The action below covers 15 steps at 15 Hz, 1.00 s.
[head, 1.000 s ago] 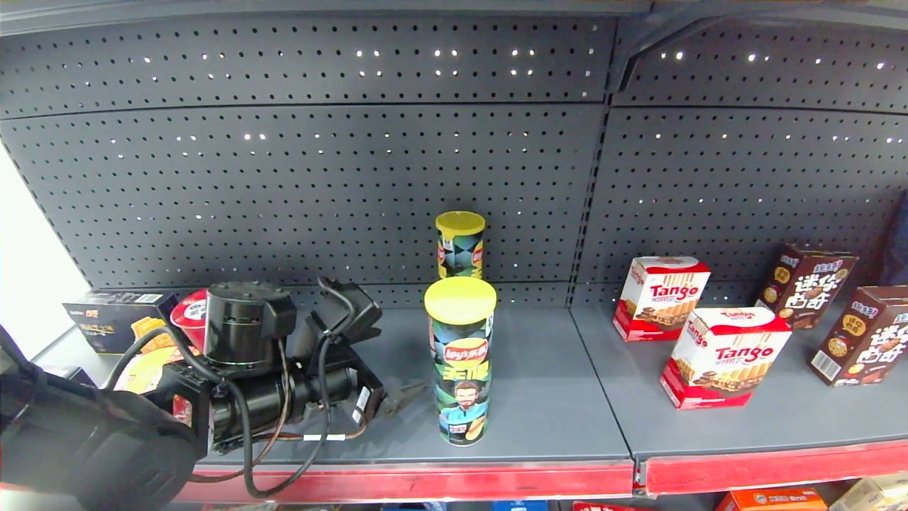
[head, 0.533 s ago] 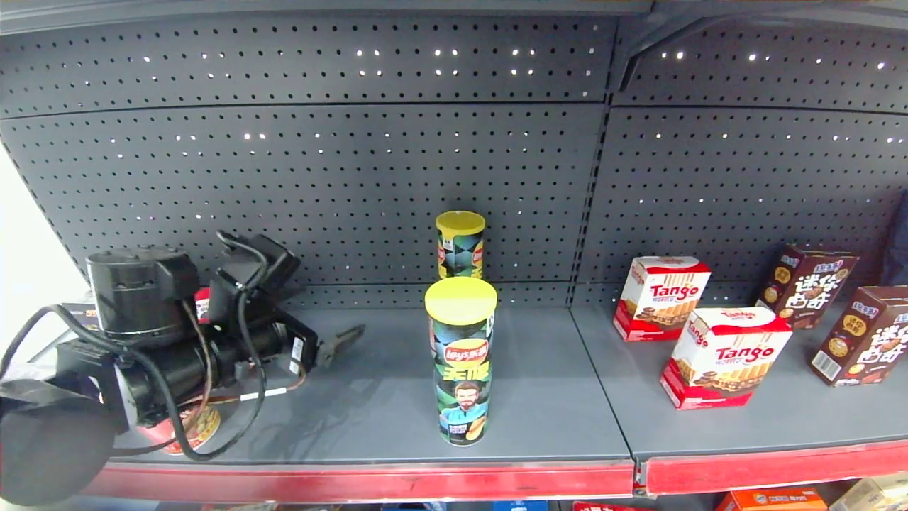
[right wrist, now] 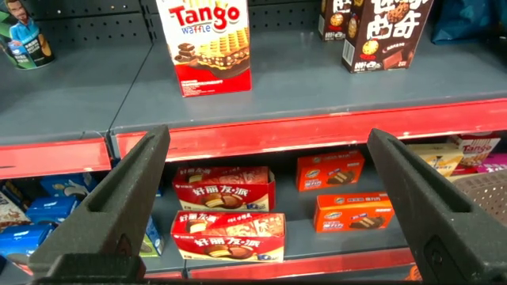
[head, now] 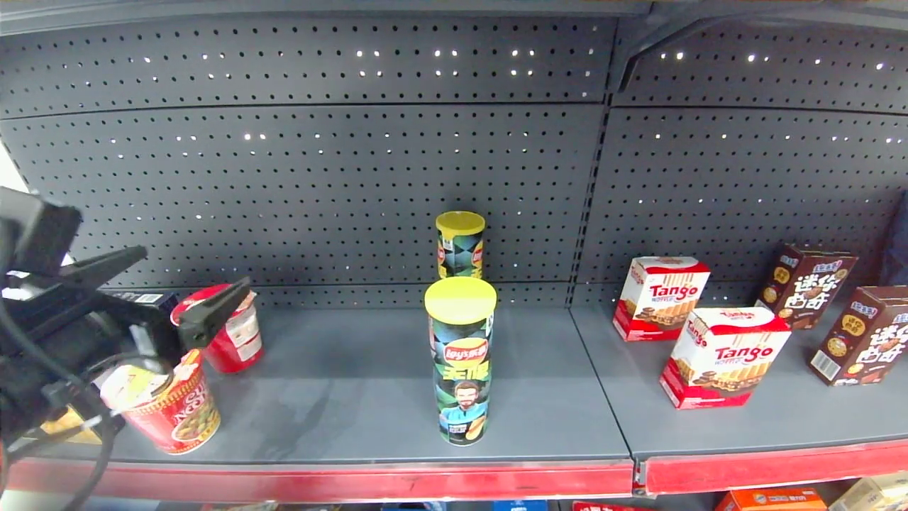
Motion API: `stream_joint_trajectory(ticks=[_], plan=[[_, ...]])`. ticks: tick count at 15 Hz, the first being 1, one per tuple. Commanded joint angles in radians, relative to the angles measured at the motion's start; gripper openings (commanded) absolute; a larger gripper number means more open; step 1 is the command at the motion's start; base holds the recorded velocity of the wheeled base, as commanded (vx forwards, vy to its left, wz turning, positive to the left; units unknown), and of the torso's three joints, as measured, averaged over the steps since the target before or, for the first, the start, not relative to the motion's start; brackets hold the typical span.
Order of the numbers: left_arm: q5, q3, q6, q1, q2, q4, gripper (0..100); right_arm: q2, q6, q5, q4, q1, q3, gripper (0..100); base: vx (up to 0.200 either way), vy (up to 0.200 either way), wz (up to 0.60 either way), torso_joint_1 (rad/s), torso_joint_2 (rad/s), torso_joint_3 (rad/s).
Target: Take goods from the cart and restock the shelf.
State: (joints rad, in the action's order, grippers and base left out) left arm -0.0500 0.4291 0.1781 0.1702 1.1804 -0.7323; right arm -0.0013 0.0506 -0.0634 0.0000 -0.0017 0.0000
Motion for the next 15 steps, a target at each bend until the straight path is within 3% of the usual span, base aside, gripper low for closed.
stream_joint_trajectory(ticks=[1, 3, 4, 6, 7, 8, 9, 10, 13, 15], plan=[[-0.171, -0.311, -0.054, 0.008, -0.456, 0.047, 100, 0.001, 0.0, -0.001, 0.0, 0.0, 0.0, 100, 0.0, 0.0, 0.0, 0.0, 0.0, 0.0], [-0.257, -0.429, -0.071, -0.005, -0.691, 0.14, 100, 0.001, 0.0, -0.001, 0.0, 0.0, 0.0, 100, 0.0, 0.0, 0.0, 0.0, 0.0, 0.0], [-0.283, -0.429, -0.098, -0.012, -0.757, 0.218, 100, 0.001, 0.0, -0.001, 0.0, 0.0, 0.0, 100, 0.0, 0.0, 0.0, 0.0, 0.0, 0.0], [-0.292, -0.429, -0.124, -0.026, -0.947, 0.481, 100, 0.001, 0.0, -0.001, 0.0, 0.0, 0.0, 100, 0.0, 0.0, 0.0, 0.0, 0.0, 0.0], [-0.287, -0.429, -0.126, -0.029, -1.006, 0.548, 100, 0.001, 0.0, -0.001, 0.0, 0.0, 0.0, 100, 0.0, 0.0, 0.0, 0.0, 0.0, 0.0], [-0.258, -0.429, -0.135, -0.047, -1.095, 0.666, 100, 0.001, 0.0, 0.001, 0.0, 0.0, 0.0, 100, 0.0, 0.0, 0.0, 0.0, 0.0, 0.0], [-0.248, -0.429, -0.169, -0.047, -1.087, 0.665, 100, 0.001, 0.0, 0.001, 0.0, 0.0, 0.0, 100, 0.0, 0.0, 0.0, 0.0, 0.0, 0.0], [-0.212, -0.429, -0.18, -0.047, -1.087, 0.665, 100, 0.001, 0.0, 0.001, 0.0, 0.0, 0.0, 100, 0.0, 0.0, 0.0, 0.0, 0.0, 0.0], [-0.057, -0.429, -0.181, -0.055, -1.085, 0.669, 100, 0.001, 0.0, 0.001, 0.0, 0.0, 0.0, 100, 0.0, 0.0, 0.0, 0.0, 0.0, 0.0], [0.013, -0.429, -0.181, -0.14, -1.088, 0.683, 100, 0.001, 0.0, 0.001, 0.0, 0.0, 0.0, 100, 0.0, 0.0, 0.0, 0.0, 0.0, 0.0]])
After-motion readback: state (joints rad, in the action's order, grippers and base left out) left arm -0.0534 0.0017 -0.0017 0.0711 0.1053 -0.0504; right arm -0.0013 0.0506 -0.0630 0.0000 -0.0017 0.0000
